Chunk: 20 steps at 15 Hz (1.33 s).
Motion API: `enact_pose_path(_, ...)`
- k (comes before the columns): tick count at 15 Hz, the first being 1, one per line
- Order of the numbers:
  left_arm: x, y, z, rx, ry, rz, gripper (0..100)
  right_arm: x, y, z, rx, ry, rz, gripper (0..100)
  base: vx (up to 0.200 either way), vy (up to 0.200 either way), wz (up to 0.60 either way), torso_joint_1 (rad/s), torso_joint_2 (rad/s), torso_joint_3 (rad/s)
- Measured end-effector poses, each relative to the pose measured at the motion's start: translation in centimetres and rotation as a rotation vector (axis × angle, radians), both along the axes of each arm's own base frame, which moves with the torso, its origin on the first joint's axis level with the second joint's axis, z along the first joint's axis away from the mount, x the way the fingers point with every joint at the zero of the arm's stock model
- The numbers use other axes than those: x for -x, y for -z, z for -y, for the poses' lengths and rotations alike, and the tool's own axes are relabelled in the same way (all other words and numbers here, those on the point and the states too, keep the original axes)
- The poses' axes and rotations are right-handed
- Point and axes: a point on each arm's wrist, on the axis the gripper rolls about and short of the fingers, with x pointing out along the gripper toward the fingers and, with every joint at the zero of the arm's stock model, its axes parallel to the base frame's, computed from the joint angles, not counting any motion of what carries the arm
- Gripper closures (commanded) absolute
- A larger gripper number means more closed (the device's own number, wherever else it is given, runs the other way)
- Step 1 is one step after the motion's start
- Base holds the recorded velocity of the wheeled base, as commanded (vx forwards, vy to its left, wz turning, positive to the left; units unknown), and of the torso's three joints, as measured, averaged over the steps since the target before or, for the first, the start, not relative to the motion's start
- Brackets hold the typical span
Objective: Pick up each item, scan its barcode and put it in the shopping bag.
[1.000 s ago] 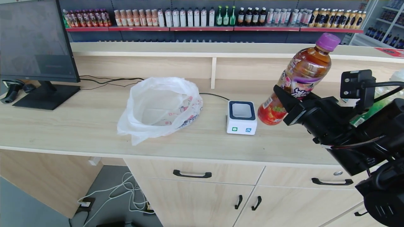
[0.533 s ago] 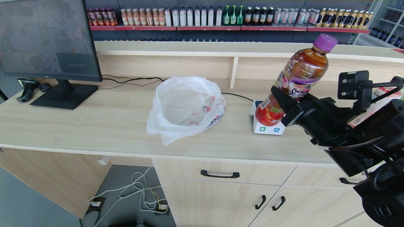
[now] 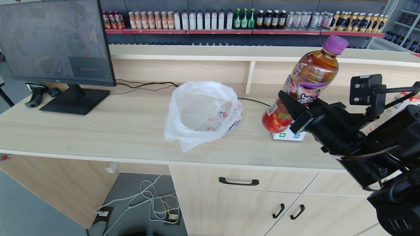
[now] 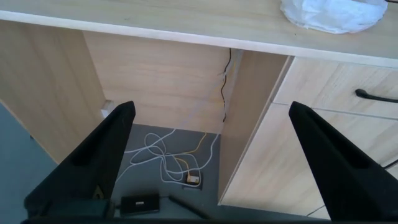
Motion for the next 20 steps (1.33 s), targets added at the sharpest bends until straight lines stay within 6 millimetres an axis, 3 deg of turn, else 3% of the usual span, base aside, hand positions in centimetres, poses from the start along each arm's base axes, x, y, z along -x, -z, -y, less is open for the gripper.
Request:
enact_pose_path(11, 0.0, 0.0, 0.0, -0.002, -0.002, 0.0, 0, -1.1, -0.5, -2.2, -0.015, -0.047, 0.03, 100, 0.0, 0.0, 0.0, 0.0, 0.0, 0.0)
enact_pose_path(18, 0.0, 0.0, 0.0, -0.002, -0.001, 0.001, 0, -1.5, 0.0, -2.7, -0.006, -0.056, 0.016, 100, 0.0, 0.0, 0.6, 0.061, -0.11, -0.059)
enact_pose_path(20, 0.0, 0.0, 0.0, -0.002, -0.002, 0.001, 0, -1.5, -0.2, -2.7, -0.01, -0.055, 0.022, 100, 0.0, 0.0, 0.0, 0.051, -0.12, -0.054)
